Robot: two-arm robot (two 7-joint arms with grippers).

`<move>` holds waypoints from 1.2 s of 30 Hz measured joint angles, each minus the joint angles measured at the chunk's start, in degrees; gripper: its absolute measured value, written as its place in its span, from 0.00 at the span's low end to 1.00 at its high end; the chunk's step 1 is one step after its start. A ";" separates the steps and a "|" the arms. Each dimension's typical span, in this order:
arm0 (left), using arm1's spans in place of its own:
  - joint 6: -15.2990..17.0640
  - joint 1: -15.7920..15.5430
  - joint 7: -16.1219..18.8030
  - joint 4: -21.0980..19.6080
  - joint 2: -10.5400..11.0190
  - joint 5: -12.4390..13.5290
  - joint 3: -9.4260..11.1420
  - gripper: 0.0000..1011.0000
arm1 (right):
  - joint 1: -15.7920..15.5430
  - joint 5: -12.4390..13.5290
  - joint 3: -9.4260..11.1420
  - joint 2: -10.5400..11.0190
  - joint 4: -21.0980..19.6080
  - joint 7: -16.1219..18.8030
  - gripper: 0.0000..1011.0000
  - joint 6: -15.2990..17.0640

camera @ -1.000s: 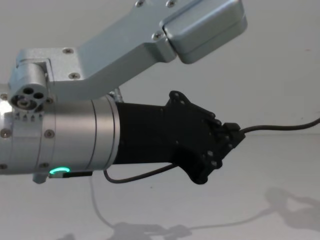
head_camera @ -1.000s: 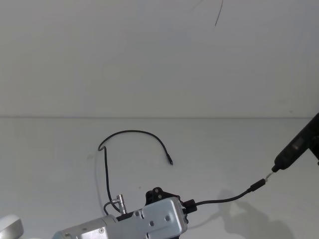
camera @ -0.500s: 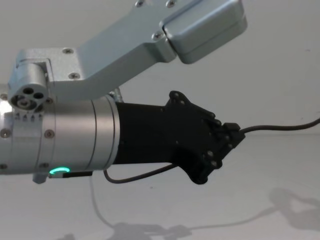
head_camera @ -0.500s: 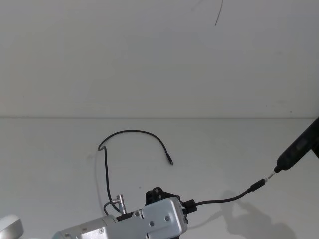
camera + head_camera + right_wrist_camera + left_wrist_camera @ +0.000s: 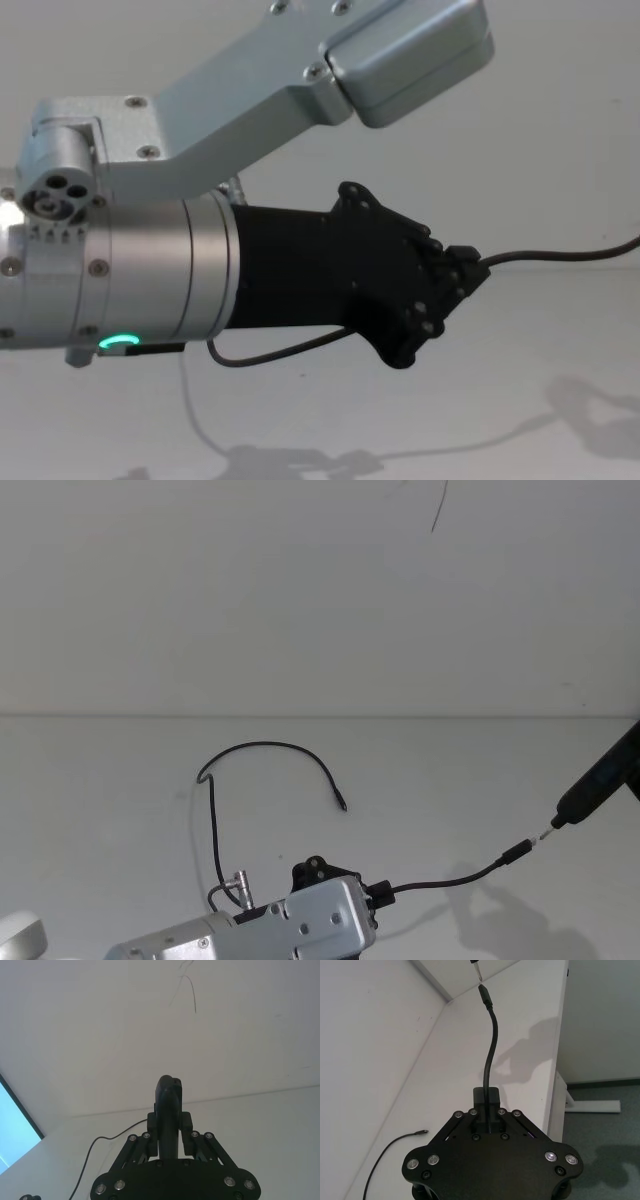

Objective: Pick up the data cable with the one hand.

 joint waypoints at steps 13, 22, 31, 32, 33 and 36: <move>0.00 0.00 0.00 0.00 0.00 0.00 0.00 0.04 | -0.05 0.24 -0.63 0.11 0.26 -0.43 0.27 -0.77; 0.00 0.00 0.00 0.00 0.00 0.00 0.00 0.04 | 0.04 0.56 -1.05 0.27 0.30 -0.80 0.27 -1.07; 0.00 0.00 0.00 0.00 0.00 0.00 0.00 0.04 | 0.07 0.81 -1.31 0.41 0.30 -1.11 0.27 -1.23; 0.00 0.00 0.00 0.00 0.00 0.00 0.00 0.04 | 0.08 0.82 -1.32 0.42 0.30 -1.13 0.27 -1.24; 0.00 0.00 0.00 0.00 0.00 0.00 0.00 0.04 | 0.08 0.84 -1.34 0.42 0.30 -1.14 0.27 -1.25; 0.00 0.00 0.00 0.00 0.00 0.00 0.00 0.04 | 0.10 0.87 -1.38 0.44 0.29 -1.21 0.27 -1.27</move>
